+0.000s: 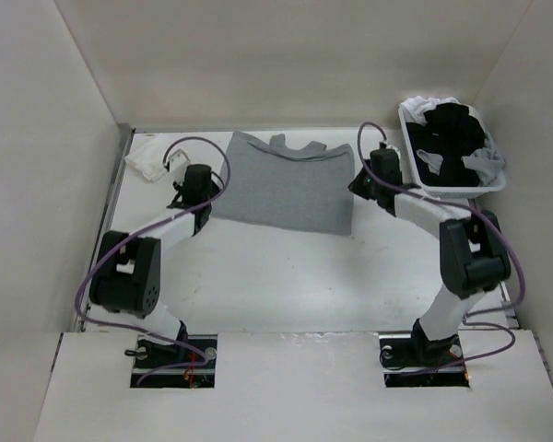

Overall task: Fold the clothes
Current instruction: Fold the tank top

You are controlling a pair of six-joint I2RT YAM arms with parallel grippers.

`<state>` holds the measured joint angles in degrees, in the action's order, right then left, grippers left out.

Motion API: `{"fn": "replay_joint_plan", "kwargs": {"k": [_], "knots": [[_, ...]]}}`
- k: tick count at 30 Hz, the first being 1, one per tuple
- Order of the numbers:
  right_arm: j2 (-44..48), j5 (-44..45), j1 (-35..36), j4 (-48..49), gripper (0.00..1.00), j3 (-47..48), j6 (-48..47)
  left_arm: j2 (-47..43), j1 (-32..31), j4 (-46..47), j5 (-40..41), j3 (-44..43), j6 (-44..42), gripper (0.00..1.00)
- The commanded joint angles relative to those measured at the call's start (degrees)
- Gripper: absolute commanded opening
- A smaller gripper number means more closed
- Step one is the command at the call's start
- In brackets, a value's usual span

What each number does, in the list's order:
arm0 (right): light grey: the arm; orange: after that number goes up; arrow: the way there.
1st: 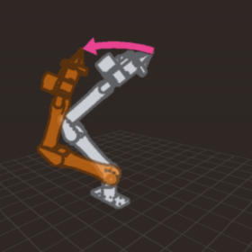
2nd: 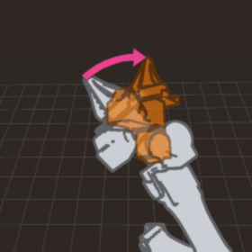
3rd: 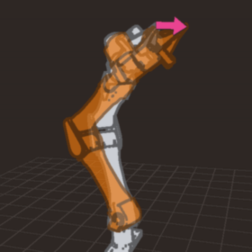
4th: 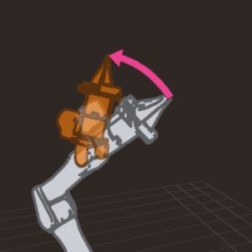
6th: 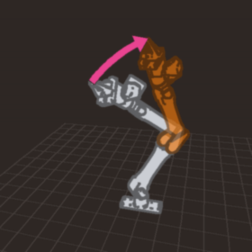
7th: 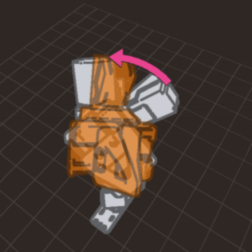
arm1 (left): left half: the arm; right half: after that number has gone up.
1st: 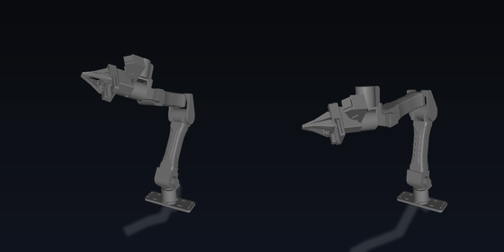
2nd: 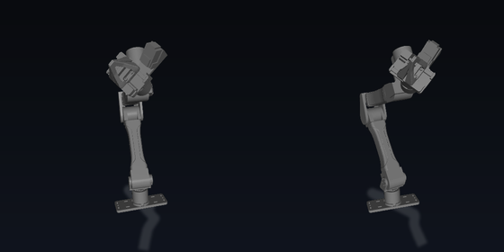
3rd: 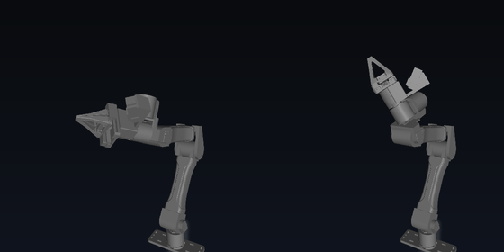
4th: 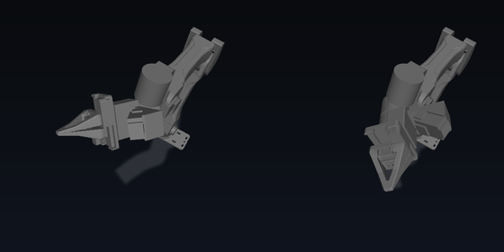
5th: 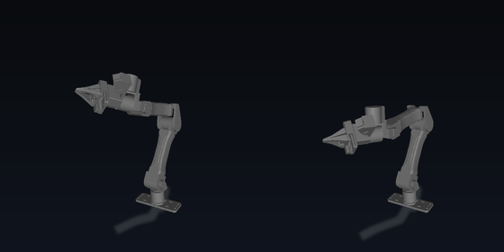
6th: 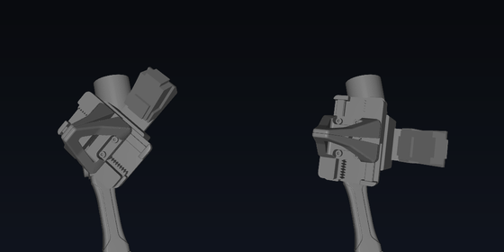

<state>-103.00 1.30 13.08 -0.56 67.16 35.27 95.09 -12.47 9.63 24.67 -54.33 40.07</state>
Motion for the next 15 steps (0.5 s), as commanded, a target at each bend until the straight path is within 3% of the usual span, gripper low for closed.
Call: {"fn": "replay_joint_plan", "kwargs": {"k": [1,4,8,15], "knots": [[11.75,2.13,5.05,11.0,0.0,-9.81,1.2,-7.97,-0.41,9.53,-5.22,10.7,6.32,0.35],[17.73,2.74,8.66,13.47,0.0,-19.14,2.87,-11.15,2.31,10.14,-11.64,17.04,12.38,0.35],[23.54,4.23,11.83,16.64,0.04,-28.99,4.37,-9.67,4.69,11.82,-17.45,19.96,13.89,0.37],[27.41,4.32,12.1,20.94,0.26,-39.81,7.09,-5.8,7.24,16.21,-19.22,21.63,17.05,0.41]]}}
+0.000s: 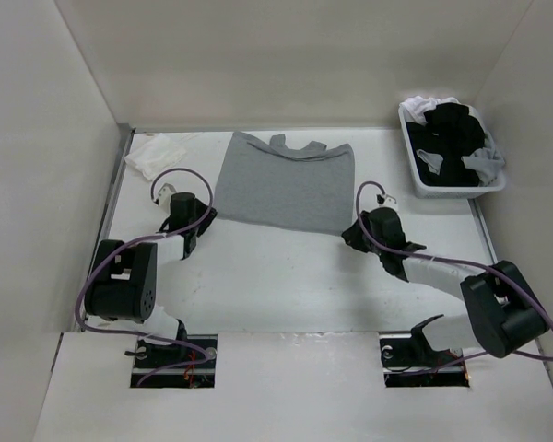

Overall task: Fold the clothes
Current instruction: Fold the tank top

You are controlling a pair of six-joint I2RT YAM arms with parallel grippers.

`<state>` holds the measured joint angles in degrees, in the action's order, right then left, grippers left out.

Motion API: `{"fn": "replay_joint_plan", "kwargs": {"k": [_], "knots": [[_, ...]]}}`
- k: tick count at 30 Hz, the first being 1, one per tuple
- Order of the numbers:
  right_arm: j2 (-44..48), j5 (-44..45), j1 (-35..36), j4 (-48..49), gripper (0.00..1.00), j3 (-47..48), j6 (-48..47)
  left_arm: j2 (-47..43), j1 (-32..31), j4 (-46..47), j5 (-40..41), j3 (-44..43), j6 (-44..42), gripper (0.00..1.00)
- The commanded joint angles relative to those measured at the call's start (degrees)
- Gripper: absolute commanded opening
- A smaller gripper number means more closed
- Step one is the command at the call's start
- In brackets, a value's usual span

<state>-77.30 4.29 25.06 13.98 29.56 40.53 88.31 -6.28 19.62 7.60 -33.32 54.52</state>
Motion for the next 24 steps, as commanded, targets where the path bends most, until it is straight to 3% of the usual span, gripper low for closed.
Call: {"fn": "replay_joint_plan", "kwargs": {"k": [1,7,12,17,24], "knots": [[1.62,1.33,0.12,7.02,0.28,-3.27,2.44,1.85,1.23,6.57,-1.89,0.36,2.69,0.41],[1.01,1.94,-1.72,11.24,0.36,-7.15,6.57,6.08,1.14,7.37,-0.92,-1.04,4.01,0.26],[-0.66,2.47,-2.69,11.07,0.36,-6.45,8.06,9.15,1.32,8.59,-0.3,-2.62,8.23,0.16],[-0.75,4.66,-2.87,9.49,0.44,-5.92,10.61,9.42,1.41,9.3,0.66,-2.01,8.76,0.03],[-5.93,6.51,-2.52,9.75,0.46,-3.11,15.36,7.84,1.41,10.09,1.99,0.19,8.58,0.01]]}}
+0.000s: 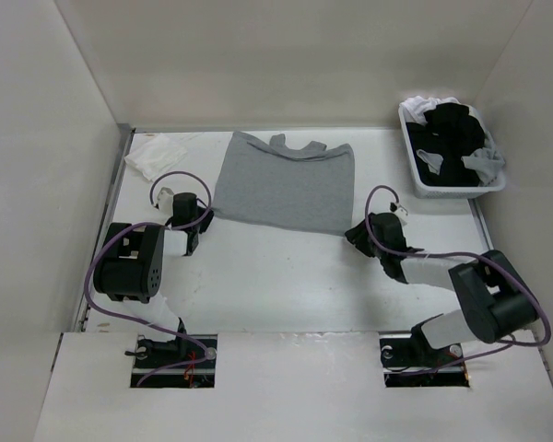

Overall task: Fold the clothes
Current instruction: Fold the tank top

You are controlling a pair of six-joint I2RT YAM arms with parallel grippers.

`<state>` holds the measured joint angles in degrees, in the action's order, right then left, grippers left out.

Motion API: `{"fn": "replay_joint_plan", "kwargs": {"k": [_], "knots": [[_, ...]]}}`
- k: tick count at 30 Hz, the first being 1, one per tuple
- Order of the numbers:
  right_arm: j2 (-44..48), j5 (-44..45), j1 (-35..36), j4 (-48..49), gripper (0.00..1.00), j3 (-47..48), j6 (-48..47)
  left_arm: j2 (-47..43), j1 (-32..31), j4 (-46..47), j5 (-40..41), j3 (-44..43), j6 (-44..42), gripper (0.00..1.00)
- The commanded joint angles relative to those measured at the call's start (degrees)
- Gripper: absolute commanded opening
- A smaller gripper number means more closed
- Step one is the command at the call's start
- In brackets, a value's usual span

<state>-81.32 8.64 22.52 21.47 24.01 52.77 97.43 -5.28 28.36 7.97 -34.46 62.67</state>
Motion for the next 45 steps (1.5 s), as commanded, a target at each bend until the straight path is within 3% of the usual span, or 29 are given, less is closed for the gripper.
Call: {"fn": "replay_joint_plan", "kwargs": {"k": [1,14,17,18,21,23,28,33,38,41,45], "knots": [[-3.48,2.34,0.02,3.21,0.44,2.88,3.73,-1.19,0.4,1.43,1.53,1.32,0.43,0.01],[-11.58,3.22,0.02,12.36,0.04,2.36,10.69,-1.36,0.05,2.4,0.65,1.32,0.34,0.0],[-6.68,3.92,0.54,11.05,0.0,1.92,8.41,-6.7,0.05,2.23,0.03,2.63,0.43,0.0],[-3.44,4.1,1.16,9.65,0.0,1.57,7.09,-12.12,-0.3,1.88,0.64,4.03,0.26,0.0],[11.4,6.11,3.53,-0.78,0.0,1.56,2.0,-27.86,-0.83,-2.59,2.58,6.24,-1.76,0.0],[23.25,9.62,6.33,-10.44,0.0,3.14,-2.39,-39.89,-0.57,-10.65,3.19,5.28,-3.25,0.0],[46.83,18.76,16.34,-36.37,0.0,15.51,-10.84,-65.05,-1.0,-30.08,2.93,-3.13,-7.29,0.0],[52.49,27.55,32.85,-51.77,0.0,32.82,-14.36,-74.22,-2.23,-43.2,2.84,-16.76,-12.22,0.0],[48.72,33.45,44.39,-53.03,0.01,39.27,-17.7,-73.7,-2.41,-45.32,2.76,-18.63,-12.23,0.0],[45.21,31.1,40.47,-50.23,0.01,37.87,-19.72,-70.63,-2.41,-43.84,2.93,-15.13,-11.79,0.0],[38.98,12.86,22.66,-42.24,0.01,32.08,-19.38,-62.65,-1.62,-38.13,2.76,-8.71,-11.09,0.0]]}}
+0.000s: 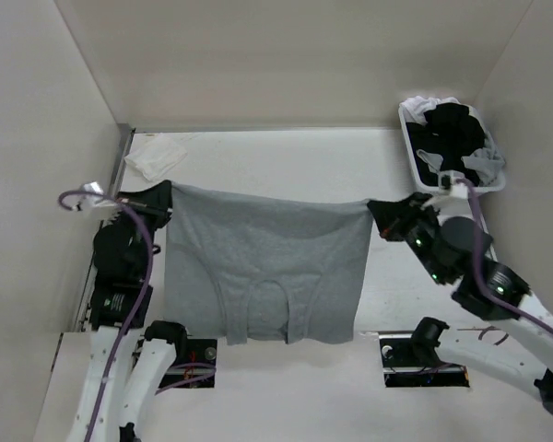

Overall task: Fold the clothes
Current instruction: Fold the tank top

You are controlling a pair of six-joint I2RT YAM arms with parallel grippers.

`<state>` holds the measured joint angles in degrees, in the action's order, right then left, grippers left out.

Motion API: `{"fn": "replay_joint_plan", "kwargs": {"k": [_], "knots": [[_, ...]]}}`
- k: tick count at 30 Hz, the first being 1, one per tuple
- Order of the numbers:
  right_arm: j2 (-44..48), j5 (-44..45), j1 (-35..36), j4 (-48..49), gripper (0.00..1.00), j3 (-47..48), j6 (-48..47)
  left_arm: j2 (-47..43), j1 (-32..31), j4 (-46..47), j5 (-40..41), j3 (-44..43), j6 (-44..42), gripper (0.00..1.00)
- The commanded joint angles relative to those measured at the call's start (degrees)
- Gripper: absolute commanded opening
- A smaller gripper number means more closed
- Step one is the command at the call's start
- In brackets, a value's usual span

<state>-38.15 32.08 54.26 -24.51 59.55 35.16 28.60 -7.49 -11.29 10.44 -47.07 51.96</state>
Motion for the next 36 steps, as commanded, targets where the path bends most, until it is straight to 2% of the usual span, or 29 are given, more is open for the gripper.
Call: {"fn": "replay_joint_plan", "kwargs": {"k": [1,4,8,11,13,17,21,31,36], "knots": [[-6.74,-16.55,-14.35,6.82,0.02,-5.22,-1.06,9.25,0.85,3.71,0.46,5.05,-0.29,0.0],[-18.58,-30.63,-26.85,16.66,0.02,-7.78,1.57,21.45,2.69,11.35,0.55,6.02,-0.29,0.0],[-38.7,-37.69,-34.87,25.73,0.02,-1.39,3.86,45.08,3.66,21.29,0.46,-1.51,0.33,0.0],[-55.66,-40.33,-39.17,25.75,0.01,11.07,4.04,62.49,3.31,22.45,-0.59,-13.71,-0.02,0.0],[-64.64,-41.56,-41.38,23.73,0.01,19.6,3.87,71.73,3.31,19.92,-2.25,-22.85,-0.2,0.0],[-73.55,-42.45,-43.76,19.16,0.01,30.26,2.55,80.72,4.45,15.78,-3.23,-33.42,-0.72,0.0],[-71.2,-41.83,-44.37,20.02,0.01,27.74,1.67,78.12,5.6,16.56,-3.67,-31.44,-1.25,0.0],[-51.69,-39.99,-43.5,33.2,0.0,-1.95,4.3,57.82,4.37,29.56,-3.14,-1.13,2.7,0.0],[-44.04,-37.62,-41.13,36.55,0.0,-12.68,5.98,47.8,3.75,31.24,-2.7,9.08,2.7,0.0]]}}
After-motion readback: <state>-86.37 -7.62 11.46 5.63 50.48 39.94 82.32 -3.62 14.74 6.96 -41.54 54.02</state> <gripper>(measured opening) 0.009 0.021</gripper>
